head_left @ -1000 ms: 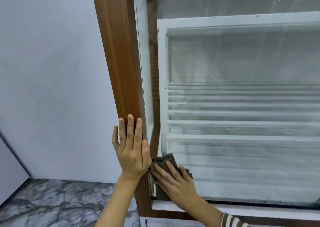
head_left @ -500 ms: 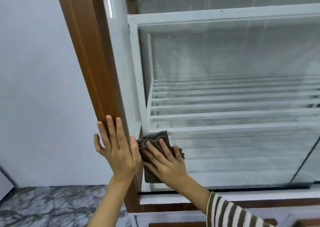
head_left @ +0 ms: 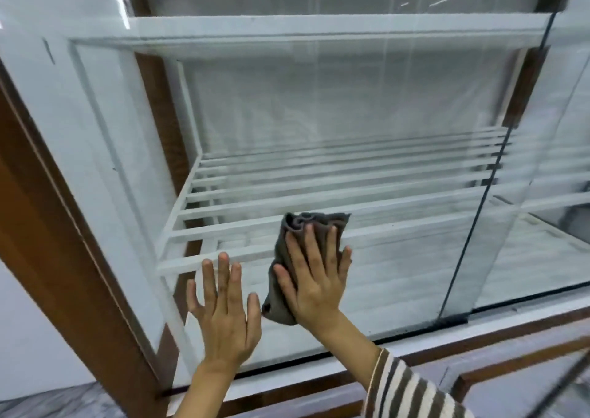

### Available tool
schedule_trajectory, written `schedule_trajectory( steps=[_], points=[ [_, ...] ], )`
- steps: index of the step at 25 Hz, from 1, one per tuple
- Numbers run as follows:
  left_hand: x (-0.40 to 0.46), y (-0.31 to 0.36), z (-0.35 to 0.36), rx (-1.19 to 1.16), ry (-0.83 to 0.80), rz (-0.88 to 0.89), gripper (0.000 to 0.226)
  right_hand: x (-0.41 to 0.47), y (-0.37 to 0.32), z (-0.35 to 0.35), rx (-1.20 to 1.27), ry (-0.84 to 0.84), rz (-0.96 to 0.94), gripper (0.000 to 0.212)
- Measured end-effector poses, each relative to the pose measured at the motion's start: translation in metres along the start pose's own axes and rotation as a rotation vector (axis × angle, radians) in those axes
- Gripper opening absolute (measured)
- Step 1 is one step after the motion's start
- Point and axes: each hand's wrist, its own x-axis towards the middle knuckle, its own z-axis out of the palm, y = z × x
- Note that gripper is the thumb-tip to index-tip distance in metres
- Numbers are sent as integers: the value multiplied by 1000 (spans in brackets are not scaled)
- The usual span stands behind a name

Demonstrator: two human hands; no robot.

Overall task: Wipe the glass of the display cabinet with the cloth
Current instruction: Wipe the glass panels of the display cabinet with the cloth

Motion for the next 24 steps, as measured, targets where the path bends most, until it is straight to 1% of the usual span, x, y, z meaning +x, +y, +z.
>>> schedule_trajectory(
  steps=[1,2,3,4,6,8,10,11,12,13,15,16,17,18,19,20,22,24],
  points=[
    [0,7,5,-2,14,-9,57,-17,8,-1,-9,-51,-139,60],
    [0,15,10,-1,25,-23,57,-37,22,-4,-38,-105,-239,62],
    [1,22,14,-3,30,-41,57,-56,43,-11,-73,-147,-281,63],
    [1,31,18,-10,29,-60,57,-72,67,-21,-112,-177,-266,64],
    [0,53,28,-15,34,-61,56,-83,116,-42,-187,-195,-120,61],
    [0,74,37,-19,28,-25,55,-52,151,-51,-194,-127,106,58],
    [1,94,48,-26,13,-9,55,1,155,-48,-148,13,286,56],
    [0,103,53,-21,12,-5,55,20,147,-44,-108,55,292,55],
    [-1,111,56,-11,18,-2,54,30,136,-40,-63,54,221,55],
    [-2,116,59,-2,25,-6,54,27,126,-37,-31,21,90,55],
    [-3,122,63,13,36,-46,53,-14,124,-34,-19,-100,-219,56],
    [-3,124,64,17,36,-75,53,-41,134,-37,-49,-160,-322,58],
    [-3,127,66,17,36,-98,54,-67,153,-43,-97,-204,-366,58],
    [-4,131,68,16,35,-110,54,-87,174,-52,-160,-240,-364,58],
    [-6,136,71,20,33,-113,54,-100,199,-63,-210,-265,-329,57],
    [-8,142,75,28,24,-107,54,-103,223,-74,-235,-268,-249,56],
    [-9,155,86,37,-10,-83,55,-75,259,-85,-191,-168,-4,54],
    [-6,171,97,30,-20,-46,57,-21,264,-80,-123,-24,236,53]
  ],
)
